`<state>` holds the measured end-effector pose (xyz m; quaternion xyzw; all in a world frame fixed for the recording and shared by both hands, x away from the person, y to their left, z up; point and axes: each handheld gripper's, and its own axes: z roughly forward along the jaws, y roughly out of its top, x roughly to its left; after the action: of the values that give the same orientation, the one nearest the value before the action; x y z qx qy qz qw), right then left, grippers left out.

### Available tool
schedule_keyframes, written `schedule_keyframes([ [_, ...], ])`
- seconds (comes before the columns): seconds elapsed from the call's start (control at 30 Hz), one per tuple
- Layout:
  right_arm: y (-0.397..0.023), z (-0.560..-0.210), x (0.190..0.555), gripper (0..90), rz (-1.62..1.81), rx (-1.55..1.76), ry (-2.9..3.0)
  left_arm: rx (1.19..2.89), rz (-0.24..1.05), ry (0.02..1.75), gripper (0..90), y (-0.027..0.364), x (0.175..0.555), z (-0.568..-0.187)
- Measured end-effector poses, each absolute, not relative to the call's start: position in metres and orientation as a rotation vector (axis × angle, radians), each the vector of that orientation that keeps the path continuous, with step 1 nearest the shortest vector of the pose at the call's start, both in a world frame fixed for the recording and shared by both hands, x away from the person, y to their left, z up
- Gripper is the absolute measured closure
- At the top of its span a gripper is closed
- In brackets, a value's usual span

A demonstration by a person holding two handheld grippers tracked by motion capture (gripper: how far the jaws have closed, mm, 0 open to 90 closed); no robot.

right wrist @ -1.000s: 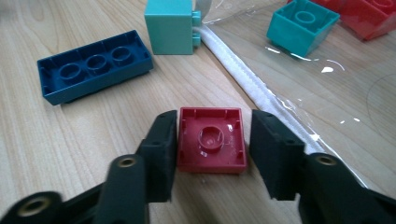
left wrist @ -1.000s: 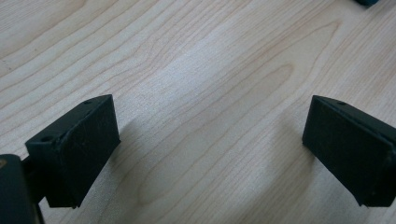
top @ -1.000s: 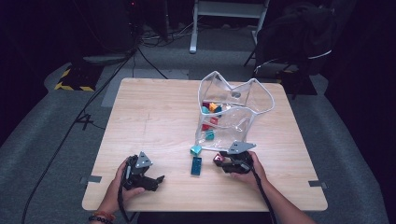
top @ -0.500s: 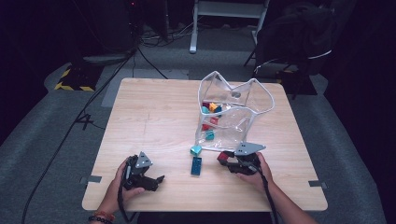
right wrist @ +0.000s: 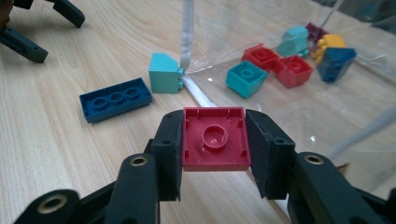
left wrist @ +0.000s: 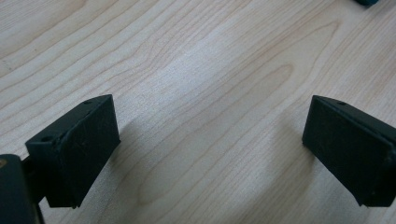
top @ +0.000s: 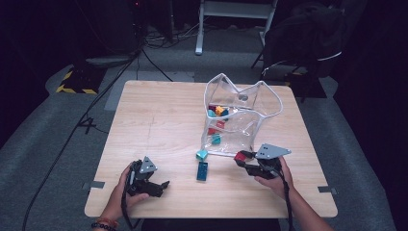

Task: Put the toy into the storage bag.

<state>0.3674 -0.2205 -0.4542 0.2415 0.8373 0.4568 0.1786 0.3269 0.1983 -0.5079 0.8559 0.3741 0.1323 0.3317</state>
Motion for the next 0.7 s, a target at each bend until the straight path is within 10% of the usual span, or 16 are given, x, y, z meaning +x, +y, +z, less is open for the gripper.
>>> schedule_keyframes([
  [0.7,-0.254,-0.419,0.363,59.2,1.343,0.727,2.214,2.236,0.345,0.977,4.1,0.198,0.327,-0.508],
])
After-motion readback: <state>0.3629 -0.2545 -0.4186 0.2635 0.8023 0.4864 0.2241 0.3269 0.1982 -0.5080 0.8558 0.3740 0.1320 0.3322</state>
